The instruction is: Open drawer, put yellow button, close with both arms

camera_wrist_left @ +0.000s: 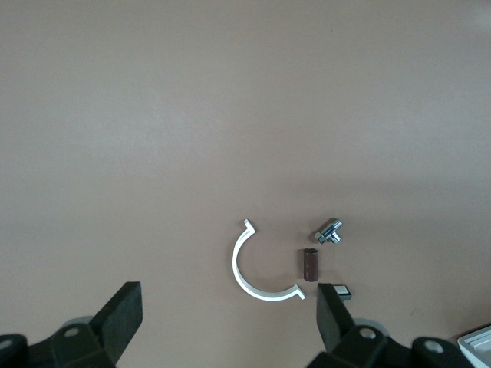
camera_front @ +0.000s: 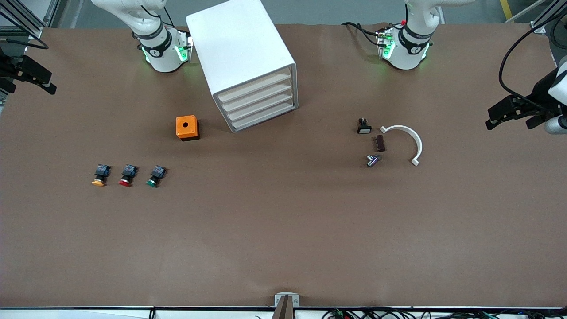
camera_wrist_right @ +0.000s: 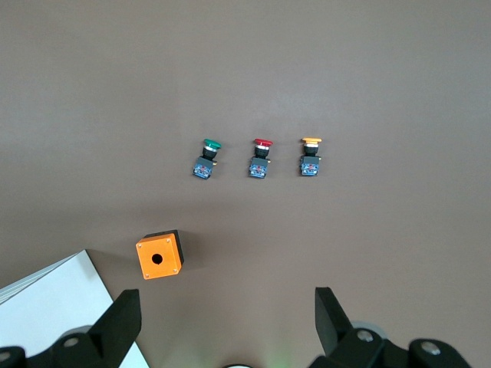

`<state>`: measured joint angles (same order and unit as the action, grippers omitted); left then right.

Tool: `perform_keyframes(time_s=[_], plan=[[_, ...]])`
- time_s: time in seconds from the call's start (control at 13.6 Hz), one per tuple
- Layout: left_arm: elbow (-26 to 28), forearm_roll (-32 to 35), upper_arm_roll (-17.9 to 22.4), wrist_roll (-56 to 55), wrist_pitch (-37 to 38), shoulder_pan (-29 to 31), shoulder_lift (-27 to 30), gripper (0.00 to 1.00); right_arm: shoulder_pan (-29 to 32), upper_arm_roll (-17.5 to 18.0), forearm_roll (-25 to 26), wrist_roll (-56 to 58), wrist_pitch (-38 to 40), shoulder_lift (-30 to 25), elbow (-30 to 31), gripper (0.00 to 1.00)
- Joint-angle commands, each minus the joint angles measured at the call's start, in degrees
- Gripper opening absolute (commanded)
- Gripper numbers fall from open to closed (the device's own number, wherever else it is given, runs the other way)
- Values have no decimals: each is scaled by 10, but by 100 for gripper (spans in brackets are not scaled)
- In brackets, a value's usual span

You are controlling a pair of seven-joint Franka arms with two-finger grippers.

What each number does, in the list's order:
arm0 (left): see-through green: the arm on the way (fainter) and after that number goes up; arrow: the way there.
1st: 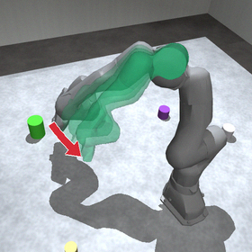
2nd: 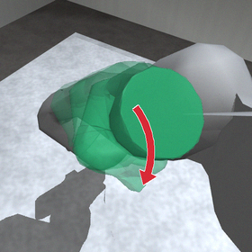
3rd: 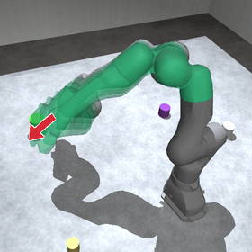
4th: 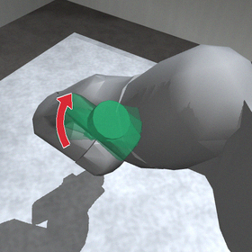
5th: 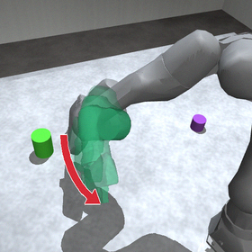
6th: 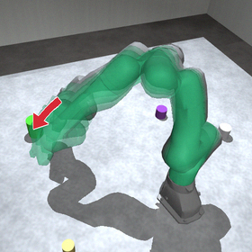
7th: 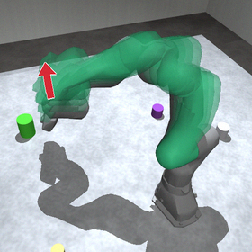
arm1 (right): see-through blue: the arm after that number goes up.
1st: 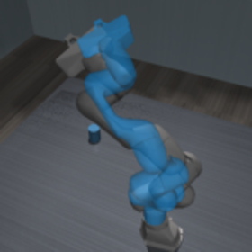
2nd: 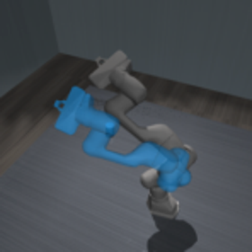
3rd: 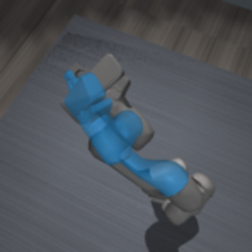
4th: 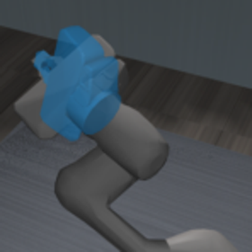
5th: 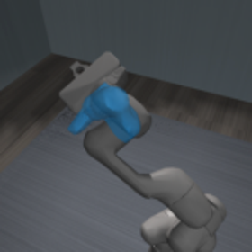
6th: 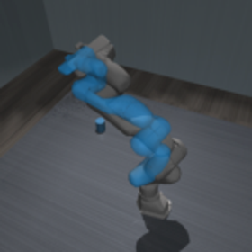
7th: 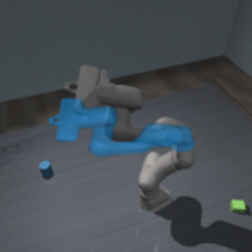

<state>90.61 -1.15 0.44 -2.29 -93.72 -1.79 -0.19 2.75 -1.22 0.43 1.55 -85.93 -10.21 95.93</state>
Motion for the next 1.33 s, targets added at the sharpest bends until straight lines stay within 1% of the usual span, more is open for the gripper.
perform_keyframes(time_s=[0.0,0.3,0.52,0.74,1.03,1.11,1.25], plan=[[-13,4,-4,-4,12,5,-6,100,1,3,3,4,1,-12,10,100],[-14,4,-4,-6,12,6,-7,100,0,3,3,4,1,-12,10,100],[-14,4,2,-10,12,8,-18,100,0,3,3,4,1,-12,9,100],[-14,4,1,-11,6,15,-51,100,0,3,3,4,2,-11,9,100],[-15,3,1,-12,-29,8,-116,100,0,3,2,4,1,-11,9,100],[-15,-2,0,-18,-45,7,-131,100,0,3,2,4,2,-11,9,100],[-16,-31,0,-50,-71,6,-163,100,0,3,1,4,1,-10,9,100]])
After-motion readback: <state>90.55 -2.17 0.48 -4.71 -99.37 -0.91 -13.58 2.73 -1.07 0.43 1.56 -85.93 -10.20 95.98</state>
